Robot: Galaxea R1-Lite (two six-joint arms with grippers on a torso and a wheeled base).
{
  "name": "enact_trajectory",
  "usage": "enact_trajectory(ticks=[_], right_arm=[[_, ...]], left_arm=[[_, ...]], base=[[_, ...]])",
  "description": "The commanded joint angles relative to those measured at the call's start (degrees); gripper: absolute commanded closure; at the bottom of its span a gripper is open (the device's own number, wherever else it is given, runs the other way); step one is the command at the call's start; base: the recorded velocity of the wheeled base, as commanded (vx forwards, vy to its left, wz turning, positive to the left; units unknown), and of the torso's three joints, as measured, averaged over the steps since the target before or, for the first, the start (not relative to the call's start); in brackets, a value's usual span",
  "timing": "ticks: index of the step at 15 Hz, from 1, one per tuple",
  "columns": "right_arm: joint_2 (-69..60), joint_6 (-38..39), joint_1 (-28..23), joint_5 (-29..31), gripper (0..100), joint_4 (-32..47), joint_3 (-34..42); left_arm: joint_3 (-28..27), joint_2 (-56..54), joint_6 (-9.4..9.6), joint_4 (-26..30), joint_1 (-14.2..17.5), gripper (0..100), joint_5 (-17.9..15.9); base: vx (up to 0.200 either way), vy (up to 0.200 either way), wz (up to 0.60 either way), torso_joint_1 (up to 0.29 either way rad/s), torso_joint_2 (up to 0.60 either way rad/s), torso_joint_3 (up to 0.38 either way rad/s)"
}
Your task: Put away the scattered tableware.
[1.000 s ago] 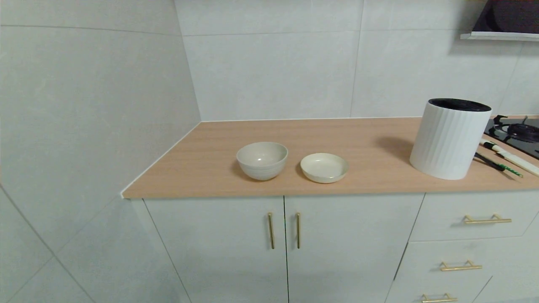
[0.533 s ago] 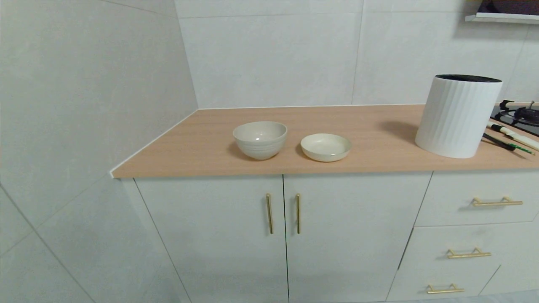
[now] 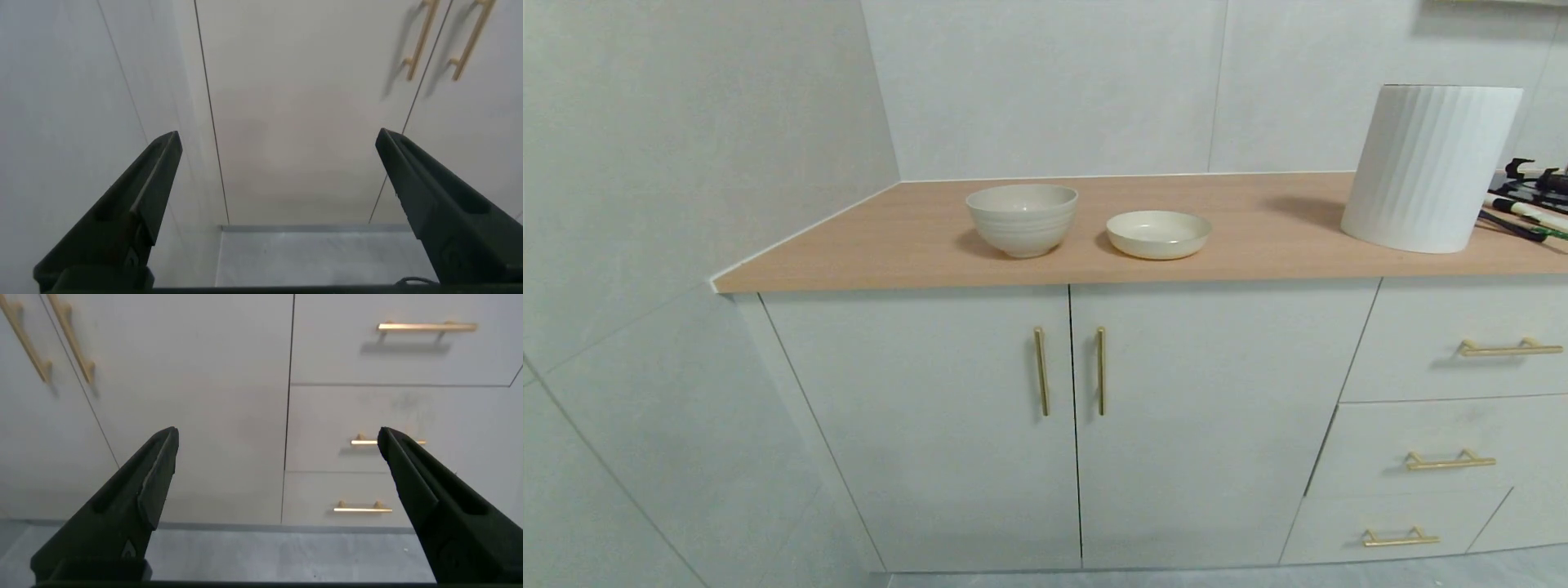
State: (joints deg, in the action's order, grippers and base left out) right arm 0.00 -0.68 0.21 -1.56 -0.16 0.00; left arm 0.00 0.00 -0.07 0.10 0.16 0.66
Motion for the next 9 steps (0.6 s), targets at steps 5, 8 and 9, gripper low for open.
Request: enact_trajectory(ticks=[5, 8, 9], right_arm=[[0.0, 0.0, 0.1, 0.0, 0, 0.0, 0.0], [0.0, -0.1, 0.1, 0.0, 0, 0.0, 0.0], [0.0, -0.1, 0.1, 0.0, 0, 0.0, 0.0]], left_arm=[[0.0, 0.0, 0.16, 0.0, 0.0, 0, 0.0], [0.0, 0.0, 0.25, 0.0, 0.0, 0, 0.0], [0.0, 0.0, 0.25, 0.0, 0.0, 0, 0.0]], base=[[0.000, 0.000, 0.00, -0.043, 0.22, 0.166], [0.000, 0.000, 0.00, 0.000, 0.00, 0.000], [0.000, 0.000, 0.00, 0.000, 0.00, 0.000]])
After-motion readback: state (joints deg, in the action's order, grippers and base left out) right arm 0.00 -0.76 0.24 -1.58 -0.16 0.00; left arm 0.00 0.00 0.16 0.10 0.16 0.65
